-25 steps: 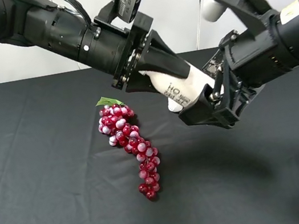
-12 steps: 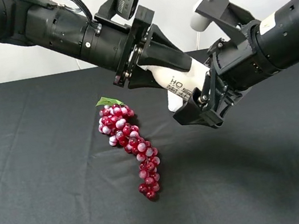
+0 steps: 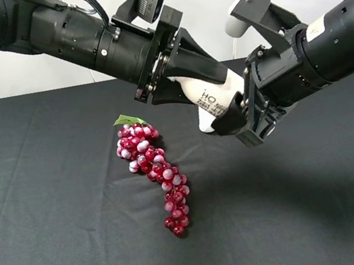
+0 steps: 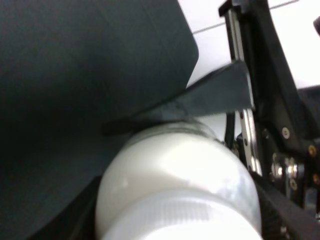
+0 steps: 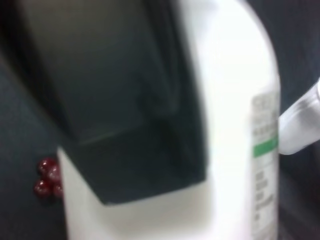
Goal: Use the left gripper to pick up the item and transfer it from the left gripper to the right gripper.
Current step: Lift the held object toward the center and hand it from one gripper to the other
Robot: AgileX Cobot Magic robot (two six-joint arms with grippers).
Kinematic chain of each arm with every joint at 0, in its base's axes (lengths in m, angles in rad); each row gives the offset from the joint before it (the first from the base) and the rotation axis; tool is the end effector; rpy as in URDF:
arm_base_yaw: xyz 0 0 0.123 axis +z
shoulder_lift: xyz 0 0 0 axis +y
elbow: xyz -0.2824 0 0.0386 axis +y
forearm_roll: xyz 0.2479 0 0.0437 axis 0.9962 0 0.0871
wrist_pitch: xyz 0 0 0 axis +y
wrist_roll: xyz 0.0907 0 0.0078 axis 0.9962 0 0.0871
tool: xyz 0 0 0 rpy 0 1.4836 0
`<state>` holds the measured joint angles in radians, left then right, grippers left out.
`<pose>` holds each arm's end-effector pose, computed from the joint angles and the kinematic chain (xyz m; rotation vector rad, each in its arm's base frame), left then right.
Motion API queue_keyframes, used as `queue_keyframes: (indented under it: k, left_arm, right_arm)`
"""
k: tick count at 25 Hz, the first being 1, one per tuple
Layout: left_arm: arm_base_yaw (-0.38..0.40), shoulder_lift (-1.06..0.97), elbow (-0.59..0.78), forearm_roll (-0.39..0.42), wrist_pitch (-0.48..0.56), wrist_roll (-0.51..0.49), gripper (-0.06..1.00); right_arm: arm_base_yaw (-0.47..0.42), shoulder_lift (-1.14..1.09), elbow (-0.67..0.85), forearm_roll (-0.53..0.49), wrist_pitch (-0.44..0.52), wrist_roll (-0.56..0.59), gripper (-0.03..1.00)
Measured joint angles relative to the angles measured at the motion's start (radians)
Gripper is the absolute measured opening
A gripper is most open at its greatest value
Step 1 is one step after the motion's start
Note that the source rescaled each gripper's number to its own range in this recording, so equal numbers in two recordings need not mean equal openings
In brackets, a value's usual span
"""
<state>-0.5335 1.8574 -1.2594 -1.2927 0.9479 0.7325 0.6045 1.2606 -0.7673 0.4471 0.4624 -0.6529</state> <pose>0.2933 -0.2559 0.2359 0.6248 2.4724 -1.4857 0.1956 0.1565 0.2589 -1.0814 2.1614 0.3982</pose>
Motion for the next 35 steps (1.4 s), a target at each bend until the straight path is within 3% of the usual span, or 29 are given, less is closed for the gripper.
queue_keyframes:
  k: [1, 17, 18, 20, 21, 23, 27, 35]
  left_arm:
    - [0.0, 0.0, 0.0, -0.002, -0.001, 0.0, 0.01]
    - [0.0, 0.0, 0.0, -0.004, -0.001, -0.012, 0.01]
    - [0.0, 0.0, 0.0, -0.007, 0.004, -0.019, 0.1]
    - [0.0, 0.0, 0.0, -0.029, 0.025, -0.028, 0.55]
    - [0.0, -0.001, 0.0, -0.032, 0.032, -0.03, 0.7]
    - [0.0, -0.001, 0.0, -0.031, 0.037, -0.034, 0.89]
    - [0.0, -0.001, 0.0, -0.03, 0.038, -0.034, 0.98]
    - [0.004, -0.001, 0.0, -0.027, 0.065, -0.035, 1.0]
  right_arm:
    - [0.0, 0.0, 0.0, 0.0, 0.002, 0.0, 0.07]
    - [0.0, 0.0, 0.0, 0.0, 0.003, 0.004, 0.08]
    - [0.0, 0.0, 0.0, 0.001, 0.003, 0.004, 0.08]
    - [0.0, 0.003, 0.0, -0.001, 0.008, 0.004, 0.08]
    - [0.0, 0.004, 0.0, -0.003, 0.01, 0.004, 0.08]
    - [0.0, 0.004, 0.0, -0.003, 0.011, 0.004, 0.08]
    - [0.0, 0.004, 0.0, -0.003, 0.012, 0.004, 0.08]
    - [0.0, 0.004, 0.0, -0.004, 0.012, 0.004, 0.08]
